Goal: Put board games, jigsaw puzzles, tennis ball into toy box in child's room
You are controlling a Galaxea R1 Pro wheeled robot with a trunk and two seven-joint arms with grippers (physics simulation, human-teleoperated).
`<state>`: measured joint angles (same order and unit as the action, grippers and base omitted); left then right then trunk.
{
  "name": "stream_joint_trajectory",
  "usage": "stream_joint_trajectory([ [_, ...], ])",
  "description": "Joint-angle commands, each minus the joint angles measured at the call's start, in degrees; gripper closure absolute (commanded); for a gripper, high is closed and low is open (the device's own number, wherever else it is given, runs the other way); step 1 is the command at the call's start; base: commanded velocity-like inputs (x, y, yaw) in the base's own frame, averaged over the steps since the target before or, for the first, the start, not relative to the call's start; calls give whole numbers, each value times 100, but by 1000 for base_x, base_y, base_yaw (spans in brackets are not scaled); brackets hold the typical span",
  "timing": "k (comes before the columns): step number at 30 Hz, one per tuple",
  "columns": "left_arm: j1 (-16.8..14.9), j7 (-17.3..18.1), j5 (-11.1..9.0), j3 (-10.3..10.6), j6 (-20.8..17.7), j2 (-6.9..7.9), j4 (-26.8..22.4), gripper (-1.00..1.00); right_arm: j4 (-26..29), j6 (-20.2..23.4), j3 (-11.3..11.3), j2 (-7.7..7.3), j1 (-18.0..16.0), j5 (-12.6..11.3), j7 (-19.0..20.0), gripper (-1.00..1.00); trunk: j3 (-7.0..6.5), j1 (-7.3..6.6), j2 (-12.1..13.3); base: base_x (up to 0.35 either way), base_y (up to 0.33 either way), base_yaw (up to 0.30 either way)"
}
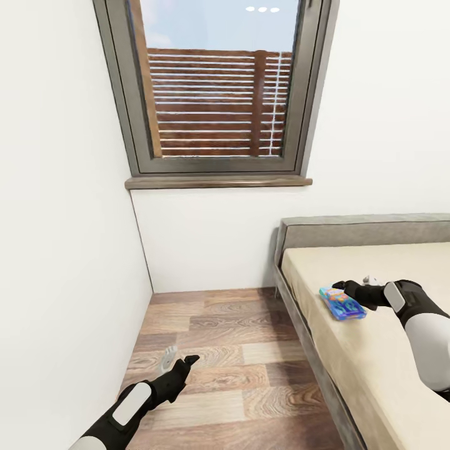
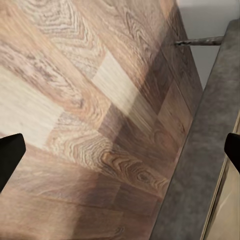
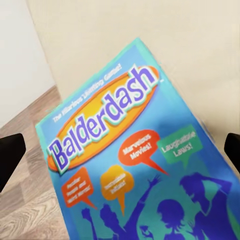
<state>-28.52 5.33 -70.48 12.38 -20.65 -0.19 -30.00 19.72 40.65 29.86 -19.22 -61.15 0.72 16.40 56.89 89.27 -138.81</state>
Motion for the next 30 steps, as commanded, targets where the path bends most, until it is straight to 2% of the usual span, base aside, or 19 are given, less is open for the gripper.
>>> stream_joint_trajectory([
  [1, -4, 11, -19, 10, -10, 2, 3, -100, 6, 31, 29, 0, -3, 6, 20, -100, 5, -1, -2, 0, 0, 76],
  [30, -4, 11, -19, 8, -10, 2, 3, -100, 6, 31, 26, -1, -3, 7, 30, -100, 5, -1, -2, 0, 0, 16],
])
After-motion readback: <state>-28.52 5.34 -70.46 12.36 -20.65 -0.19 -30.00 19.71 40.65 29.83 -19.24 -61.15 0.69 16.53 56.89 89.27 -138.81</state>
